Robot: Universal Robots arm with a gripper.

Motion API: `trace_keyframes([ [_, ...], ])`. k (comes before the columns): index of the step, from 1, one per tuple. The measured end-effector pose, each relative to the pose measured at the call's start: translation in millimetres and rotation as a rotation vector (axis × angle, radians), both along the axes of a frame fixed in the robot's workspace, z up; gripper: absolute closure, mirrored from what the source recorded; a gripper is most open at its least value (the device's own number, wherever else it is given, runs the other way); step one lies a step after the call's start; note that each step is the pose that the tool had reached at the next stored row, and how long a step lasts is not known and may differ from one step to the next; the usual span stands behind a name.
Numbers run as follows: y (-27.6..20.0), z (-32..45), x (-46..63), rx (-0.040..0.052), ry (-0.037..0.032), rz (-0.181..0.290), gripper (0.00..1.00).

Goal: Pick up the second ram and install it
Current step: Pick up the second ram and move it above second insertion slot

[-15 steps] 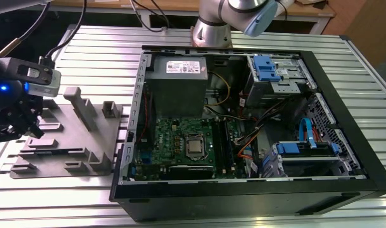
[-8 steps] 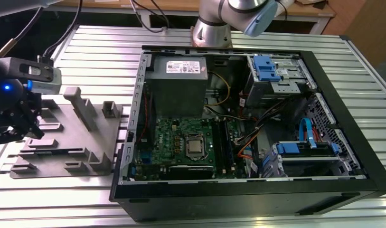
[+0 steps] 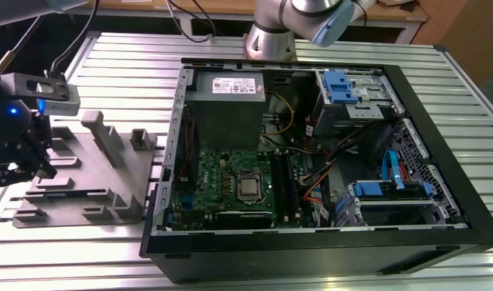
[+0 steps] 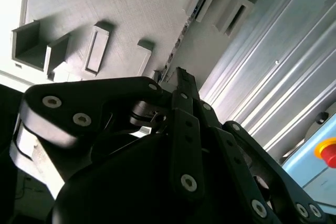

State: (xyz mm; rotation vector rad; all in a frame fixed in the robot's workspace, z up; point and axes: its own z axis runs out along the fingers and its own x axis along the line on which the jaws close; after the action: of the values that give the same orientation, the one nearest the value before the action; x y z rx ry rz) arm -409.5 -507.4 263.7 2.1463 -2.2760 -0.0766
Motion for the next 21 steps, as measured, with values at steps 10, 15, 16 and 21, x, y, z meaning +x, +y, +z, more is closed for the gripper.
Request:
trace_keyframes([
  [10, -0.2, -5.5, -0.8, 0.0122, -0.0058, 0.001, 0.93],
  [15, -0.3, -14.3, -0.9, 0.0121, -0.0055, 0.002, 0.93],
  [16, -0.3, -16.1, -0.9, 0.0121, -0.0054, 0.002, 0.93],
  [21, -0.3, -20.6, -1.0, 0.0098, -0.0049, 0.002, 0.93],
])
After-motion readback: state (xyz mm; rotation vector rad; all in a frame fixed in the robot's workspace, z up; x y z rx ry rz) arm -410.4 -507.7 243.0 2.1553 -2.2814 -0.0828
